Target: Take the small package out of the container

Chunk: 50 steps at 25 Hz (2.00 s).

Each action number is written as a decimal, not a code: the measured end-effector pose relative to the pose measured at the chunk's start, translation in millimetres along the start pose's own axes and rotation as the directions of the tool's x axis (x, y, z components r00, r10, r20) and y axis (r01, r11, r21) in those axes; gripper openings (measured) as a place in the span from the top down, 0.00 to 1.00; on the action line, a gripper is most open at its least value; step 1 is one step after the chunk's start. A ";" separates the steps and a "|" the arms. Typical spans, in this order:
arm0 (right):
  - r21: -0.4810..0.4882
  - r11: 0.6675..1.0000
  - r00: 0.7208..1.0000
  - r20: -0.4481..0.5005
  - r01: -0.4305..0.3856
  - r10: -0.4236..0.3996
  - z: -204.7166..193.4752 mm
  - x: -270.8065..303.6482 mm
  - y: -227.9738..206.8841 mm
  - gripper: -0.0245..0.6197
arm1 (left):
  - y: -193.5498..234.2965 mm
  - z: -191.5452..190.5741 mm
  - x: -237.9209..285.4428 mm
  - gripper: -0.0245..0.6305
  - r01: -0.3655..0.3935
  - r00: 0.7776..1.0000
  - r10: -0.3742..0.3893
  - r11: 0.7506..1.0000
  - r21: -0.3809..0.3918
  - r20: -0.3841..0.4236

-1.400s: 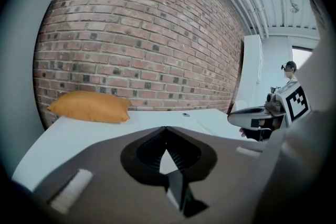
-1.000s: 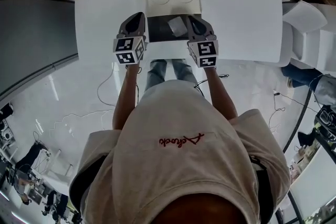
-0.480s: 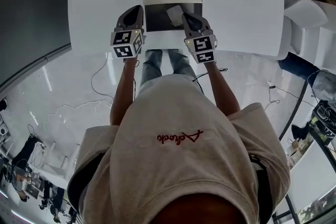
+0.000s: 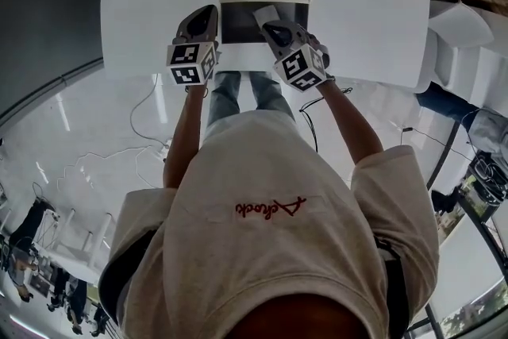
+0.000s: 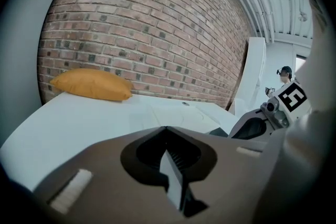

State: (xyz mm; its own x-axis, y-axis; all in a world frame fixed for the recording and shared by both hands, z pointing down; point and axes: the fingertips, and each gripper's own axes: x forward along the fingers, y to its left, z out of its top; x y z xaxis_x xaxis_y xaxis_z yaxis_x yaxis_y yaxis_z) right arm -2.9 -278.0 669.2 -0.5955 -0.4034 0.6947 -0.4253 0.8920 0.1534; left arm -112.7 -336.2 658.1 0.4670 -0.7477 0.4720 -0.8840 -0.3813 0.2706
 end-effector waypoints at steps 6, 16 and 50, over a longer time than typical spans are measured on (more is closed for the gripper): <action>-0.162 0.983 0.993 -0.091 -0.088 0.074 -10.8 17.0 10.2 0.95 | 4.6 -0.2 -4.0 0.95 0.000 1.000 0.000 1.000 -0.009 0.006; -0.261 0.946 0.971 -0.191 -0.190 0.143 -27.5 31.9 13.9 0.94 | 0.5 -6.3 -4.2 0.95 0.010 1.000 -0.010 1.000 -0.016 -0.002; -0.179 0.963 0.951 -0.273 -0.200 0.147 -47.5 52.9 -0.6 0.94 | -1.3 -8.5 -5.6 0.95 0.015 1.000 -0.015 1.000 -0.018 0.005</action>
State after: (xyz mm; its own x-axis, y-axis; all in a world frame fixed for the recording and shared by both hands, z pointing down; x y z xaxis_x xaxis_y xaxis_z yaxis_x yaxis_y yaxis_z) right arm -1.8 -290.2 739.3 -0.4427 -0.1968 0.8748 -0.1688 0.9765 0.1343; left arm -114.0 -326.9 662.2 0.4800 -0.7448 0.4636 -0.8763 -0.3826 0.2928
